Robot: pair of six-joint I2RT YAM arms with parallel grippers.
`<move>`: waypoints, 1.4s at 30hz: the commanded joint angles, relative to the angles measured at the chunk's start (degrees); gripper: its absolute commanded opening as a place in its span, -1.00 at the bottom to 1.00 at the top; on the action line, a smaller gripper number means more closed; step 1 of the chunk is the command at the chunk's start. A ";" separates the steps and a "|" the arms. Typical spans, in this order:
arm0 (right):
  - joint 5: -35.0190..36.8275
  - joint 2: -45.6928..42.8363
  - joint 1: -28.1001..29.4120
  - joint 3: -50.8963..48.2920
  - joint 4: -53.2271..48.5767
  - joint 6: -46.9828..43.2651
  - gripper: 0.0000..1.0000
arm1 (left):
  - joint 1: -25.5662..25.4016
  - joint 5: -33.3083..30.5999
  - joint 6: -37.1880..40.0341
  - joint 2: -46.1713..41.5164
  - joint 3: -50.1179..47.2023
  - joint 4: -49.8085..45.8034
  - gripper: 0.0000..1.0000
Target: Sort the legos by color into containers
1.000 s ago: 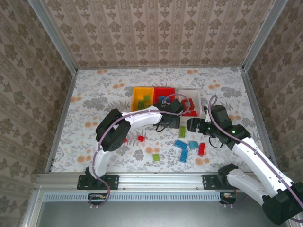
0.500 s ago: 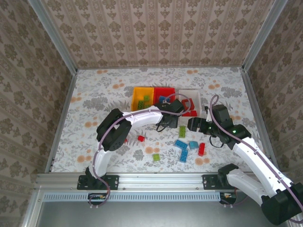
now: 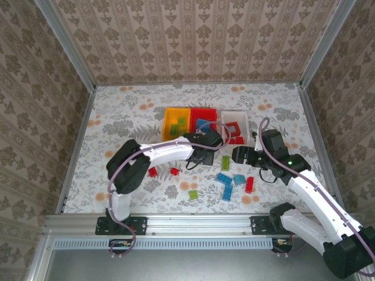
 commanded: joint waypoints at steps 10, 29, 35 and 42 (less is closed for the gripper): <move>-2.71 2.80 6.81 0.20 6.49 -3.85 0.73 | 11.76 -1.13 9.57 -13.85 2.17 -10.12 0.19; -1.12 11.55 7.54 4.11 10.91 -0.95 0.74 | 26.44 5.44 23.74 12.60 30.50 -13.64 0.23; 2.01 11.33 7.45 3.93 7.32 0.51 0.74 | 26.44 6.09 22.91 14.57 30.79 -13.80 0.37; 4.72 9.39 5.33 2.06 -1.26 4.74 0.71 | 25.93 6.25 21.87 12.83 28.85 -13.03 0.52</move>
